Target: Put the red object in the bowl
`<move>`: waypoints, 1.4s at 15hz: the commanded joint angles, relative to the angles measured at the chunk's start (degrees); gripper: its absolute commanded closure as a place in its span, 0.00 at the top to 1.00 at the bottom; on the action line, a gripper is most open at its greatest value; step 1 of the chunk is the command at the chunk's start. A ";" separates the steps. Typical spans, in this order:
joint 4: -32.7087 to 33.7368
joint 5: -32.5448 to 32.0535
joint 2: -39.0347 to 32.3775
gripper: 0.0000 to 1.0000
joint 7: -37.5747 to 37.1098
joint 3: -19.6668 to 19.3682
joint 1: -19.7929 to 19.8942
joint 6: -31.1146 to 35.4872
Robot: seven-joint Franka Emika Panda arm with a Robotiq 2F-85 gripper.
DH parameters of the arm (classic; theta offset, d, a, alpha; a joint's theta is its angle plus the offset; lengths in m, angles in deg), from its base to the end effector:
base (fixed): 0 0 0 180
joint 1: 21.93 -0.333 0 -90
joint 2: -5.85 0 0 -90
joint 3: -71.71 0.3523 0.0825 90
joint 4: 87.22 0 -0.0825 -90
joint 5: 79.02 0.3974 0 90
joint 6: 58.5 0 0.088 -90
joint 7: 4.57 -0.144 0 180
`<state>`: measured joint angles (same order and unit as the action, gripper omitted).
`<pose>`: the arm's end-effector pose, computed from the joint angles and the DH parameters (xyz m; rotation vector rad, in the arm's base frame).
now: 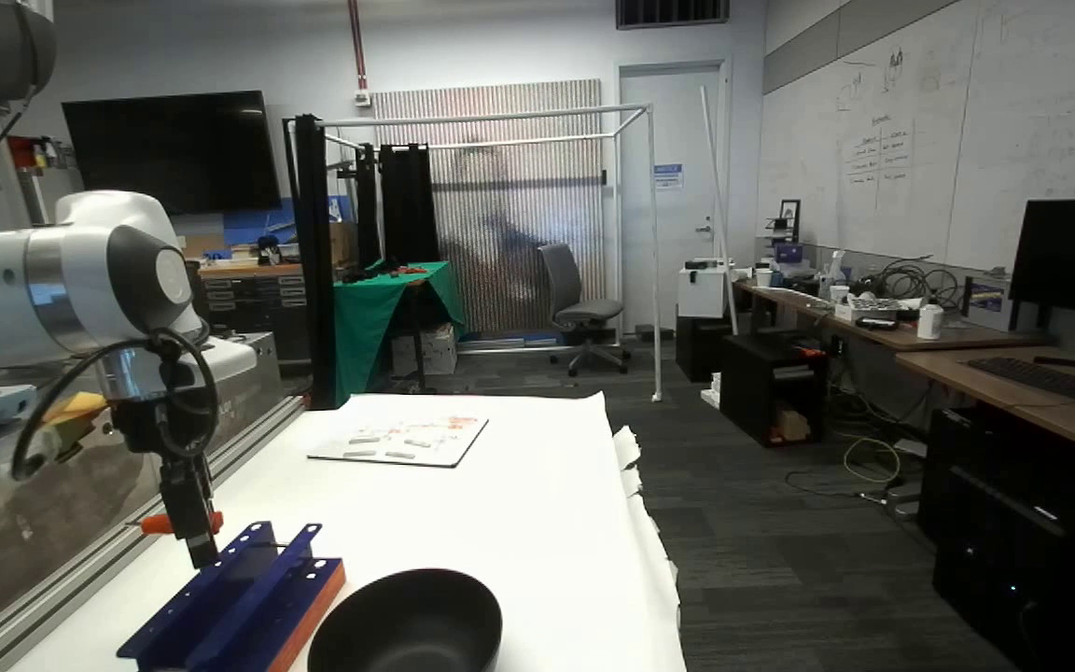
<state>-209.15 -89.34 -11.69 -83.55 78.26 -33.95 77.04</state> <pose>0.5561 0.1795 0.2472 2.7161 -1.3553 0.0352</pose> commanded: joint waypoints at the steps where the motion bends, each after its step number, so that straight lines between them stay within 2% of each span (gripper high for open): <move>1: -1.00 -0.01 1.65 0.35 -2.65 -1.16 -2.19 0.93; 4: -1.22 -0.43 2.32 0.11 -3.26 -1.07 -2.85 0.94; 6: -1.45 -0.50 3.02 0.01 -3.47 -0.99 -3.03 1.14; 8: -1.51 -1.02 3.70 0.04 -3.62 -1.09 -3.24 1.45; 13: -2.02 -1.15 6.51 0.05 -2.86 -0.99 -2.68 1.36; 21: -5.88 -3.41 18.15 0.05 -2.71 -0.57 -0.63 -0.97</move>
<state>-212.04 -90.65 0.27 -85.77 77.58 -35.54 77.32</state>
